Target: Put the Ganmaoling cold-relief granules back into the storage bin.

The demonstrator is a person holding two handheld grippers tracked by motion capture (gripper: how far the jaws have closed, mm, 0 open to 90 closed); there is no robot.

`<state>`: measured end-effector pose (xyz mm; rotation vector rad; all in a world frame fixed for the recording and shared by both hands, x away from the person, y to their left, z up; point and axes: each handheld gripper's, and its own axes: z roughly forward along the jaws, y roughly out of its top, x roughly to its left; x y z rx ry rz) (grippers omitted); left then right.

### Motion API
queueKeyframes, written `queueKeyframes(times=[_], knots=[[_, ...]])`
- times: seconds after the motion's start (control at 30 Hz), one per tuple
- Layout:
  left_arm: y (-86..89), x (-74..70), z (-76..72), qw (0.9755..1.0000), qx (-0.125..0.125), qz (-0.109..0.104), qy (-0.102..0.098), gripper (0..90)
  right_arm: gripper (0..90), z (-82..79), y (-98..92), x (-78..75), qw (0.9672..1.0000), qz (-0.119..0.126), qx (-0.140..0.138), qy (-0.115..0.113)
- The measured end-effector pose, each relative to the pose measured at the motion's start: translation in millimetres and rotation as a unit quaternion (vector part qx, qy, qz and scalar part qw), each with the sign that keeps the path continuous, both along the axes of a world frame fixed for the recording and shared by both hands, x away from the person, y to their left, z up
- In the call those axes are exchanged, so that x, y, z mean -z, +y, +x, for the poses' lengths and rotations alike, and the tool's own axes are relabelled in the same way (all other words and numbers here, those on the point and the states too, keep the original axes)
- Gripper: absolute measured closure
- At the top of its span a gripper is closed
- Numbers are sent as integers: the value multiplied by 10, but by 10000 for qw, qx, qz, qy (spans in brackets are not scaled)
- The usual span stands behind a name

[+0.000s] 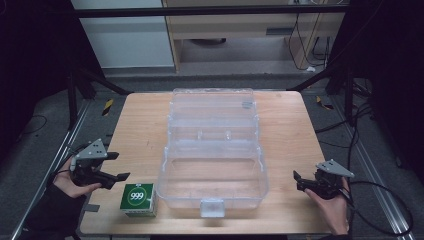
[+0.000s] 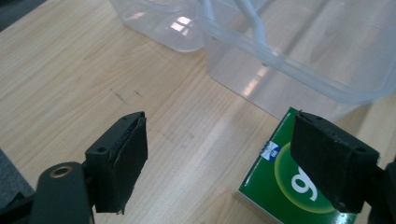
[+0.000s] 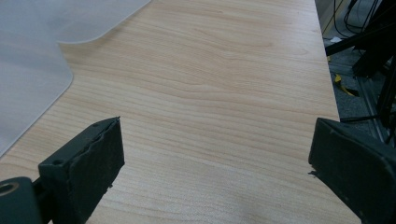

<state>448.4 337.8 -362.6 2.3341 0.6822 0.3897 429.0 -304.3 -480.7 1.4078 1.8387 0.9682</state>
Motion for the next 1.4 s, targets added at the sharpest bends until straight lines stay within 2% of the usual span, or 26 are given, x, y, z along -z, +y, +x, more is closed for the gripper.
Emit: queueKeyframes(times=[0.23,0.47,0.63,1.07,1.1,1.4], knots=[[-67,-4,-18,9982,483,360,48,175,37,-2,6,1,10000,-17,-27,13],[-129,28,-28,9930,903,752,145,172,36,3,14,11,10000,-51,-66,44],[-182,49,-40,9893,1135,895,220,161,33,5,17,17,9999,-71,-95,57],[-289,70,-59,9812,1494,1157,399,114,28,10,29,32,9997,-144,-150,118],[-301,70,-58,9799,1532,1203,425,112,28,10,30,33,9997,-147,-157,124],[-382,105,-73,9749,1685,1348,551,82,26,10,37,37,9995,-166,-197,163]])
